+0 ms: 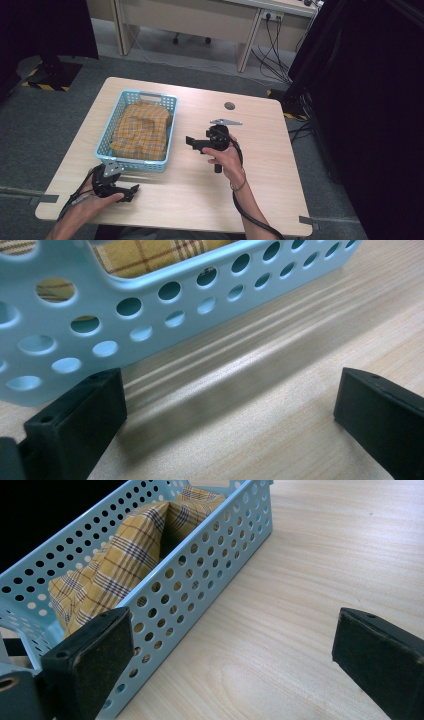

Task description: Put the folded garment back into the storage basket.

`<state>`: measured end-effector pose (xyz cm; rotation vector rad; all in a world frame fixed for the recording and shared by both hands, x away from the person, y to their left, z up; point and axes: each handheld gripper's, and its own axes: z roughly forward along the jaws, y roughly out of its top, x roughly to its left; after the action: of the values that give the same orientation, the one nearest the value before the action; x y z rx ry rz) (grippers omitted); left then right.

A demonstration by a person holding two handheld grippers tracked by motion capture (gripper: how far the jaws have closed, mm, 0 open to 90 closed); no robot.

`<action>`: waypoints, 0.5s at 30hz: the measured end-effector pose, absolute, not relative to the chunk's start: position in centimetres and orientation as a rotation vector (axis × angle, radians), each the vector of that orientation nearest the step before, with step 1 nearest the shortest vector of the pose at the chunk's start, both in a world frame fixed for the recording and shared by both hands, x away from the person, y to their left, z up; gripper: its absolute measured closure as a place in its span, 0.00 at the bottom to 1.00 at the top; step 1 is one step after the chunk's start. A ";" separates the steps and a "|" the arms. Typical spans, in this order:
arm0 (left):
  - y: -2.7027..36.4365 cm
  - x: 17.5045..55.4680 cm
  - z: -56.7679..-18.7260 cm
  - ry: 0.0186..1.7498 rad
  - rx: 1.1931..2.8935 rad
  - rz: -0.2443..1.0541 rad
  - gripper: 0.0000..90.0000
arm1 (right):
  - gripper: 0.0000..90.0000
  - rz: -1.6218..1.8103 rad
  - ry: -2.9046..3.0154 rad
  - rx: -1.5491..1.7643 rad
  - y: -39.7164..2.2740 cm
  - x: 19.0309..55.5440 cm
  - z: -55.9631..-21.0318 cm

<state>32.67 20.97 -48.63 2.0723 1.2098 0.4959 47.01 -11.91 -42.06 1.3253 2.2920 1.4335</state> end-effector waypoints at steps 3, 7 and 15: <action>21.0 32.7 -48.6 1.210 2.072 0.496 0.00 | 0.04 1.437 2.296 1.326 -12.0 46.8 -42.3; 21.0 32.7 -48.6 1.210 2.072 0.496 0.00 | 0.04 1.428 2.305 1.320 -12.1 46.6 -42.6; 21.0 32.7 -48.6 1.210 2.072 0.496 0.00 | 0.04 1.411 2.317 1.301 -12.4 46.2 -42.7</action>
<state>32.67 20.97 -48.64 2.0718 1.2101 0.4956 46.22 -12.39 -42.72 1.3010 2.3167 1.4112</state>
